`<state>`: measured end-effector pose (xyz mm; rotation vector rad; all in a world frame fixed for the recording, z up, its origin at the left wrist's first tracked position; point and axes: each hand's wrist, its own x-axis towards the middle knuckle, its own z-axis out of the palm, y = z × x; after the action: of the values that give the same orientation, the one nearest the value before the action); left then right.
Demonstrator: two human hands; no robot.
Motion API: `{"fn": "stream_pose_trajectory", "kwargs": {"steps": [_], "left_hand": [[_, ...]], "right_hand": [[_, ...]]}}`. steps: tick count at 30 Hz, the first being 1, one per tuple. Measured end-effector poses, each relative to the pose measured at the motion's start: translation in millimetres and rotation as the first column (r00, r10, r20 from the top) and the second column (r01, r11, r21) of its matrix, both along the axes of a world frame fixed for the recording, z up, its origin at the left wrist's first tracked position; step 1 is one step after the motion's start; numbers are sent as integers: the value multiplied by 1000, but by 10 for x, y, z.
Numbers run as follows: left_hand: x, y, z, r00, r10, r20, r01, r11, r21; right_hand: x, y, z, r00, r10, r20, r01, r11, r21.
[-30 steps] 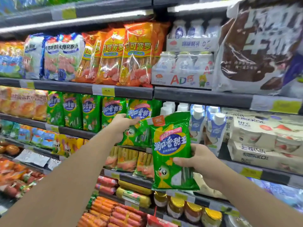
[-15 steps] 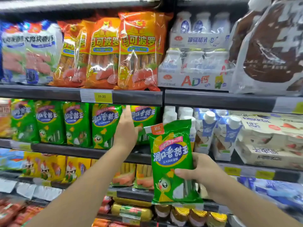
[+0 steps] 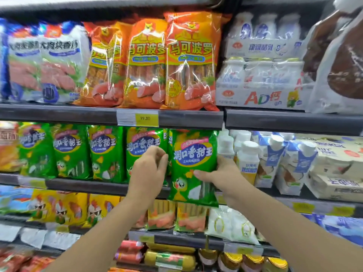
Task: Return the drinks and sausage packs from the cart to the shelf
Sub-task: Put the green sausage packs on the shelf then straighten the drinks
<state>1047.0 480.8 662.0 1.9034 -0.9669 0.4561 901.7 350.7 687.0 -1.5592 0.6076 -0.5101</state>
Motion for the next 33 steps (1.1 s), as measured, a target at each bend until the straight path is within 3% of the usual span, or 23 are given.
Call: {"fn": "stream_pose_trajectory", "kwargs": {"steps": [2, 6, 9, 12, 15, 16, 18, 20, 23, 27, 30, 33], "left_hand": [[-21, 124, -40, 997, -18, 74, 17, 1000, 19], [-32, 173, -196, 947, -118, 297, 25, 954, 300], [-29, 93, -238, 928, -152, 339, -10, 902, 432], [-53, -11, -213, 931, -128, 341, -46, 887, 459], [-18, -93, -206, 928, -97, 361, -95, 872, 480], [7, -118, -218, 917, -98, 388, -108, 872, 477], [46, -170, -272, 885, -133, 445, -110, 870, 480], [58, -238, -323, 864, -137, 484, -113, 884, 453], [-1, -304, -308, 851, -102, 515, -152, 890, 429], [-168, -309, -311, 890, -138, 435, -52, 916, 397], [-379, -377, -227, 934, -221, 282, 124, 937, 326], [-558, -583, -80, 975, -218, 44, 197, 938, 285]], "right_hand": [[199, 6, 32, 998, -47, 33, 48, 998, -30], [530, 0, 88, 991, -137, -1, 137, 988, -77], [663, -43, 122, 980, -176, -95, 159, 974, -161], [647, -87, 198, 948, -193, -252, 75, 907, -414], [560, -32, 359, 796, -280, -537, -230, 681, -696], [544, -5, 389, 749, -312, -584, -296, 631, -717], [548, 9, 386, 700, -348, -623, -324, 624, -712], [559, 33, 342, 706, -357, -612, -286, 647, -707], [448, 89, 234, 731, -343, -591, -313, 600, -736], [-127, -32, -57, 781, -320, -537, -296, 567, -769], [-636, -296, -214, 818, -417, -396, -17, 671, -741], [-898, -572, -315, 808, -507, -299, 149, 667, -730]]}}
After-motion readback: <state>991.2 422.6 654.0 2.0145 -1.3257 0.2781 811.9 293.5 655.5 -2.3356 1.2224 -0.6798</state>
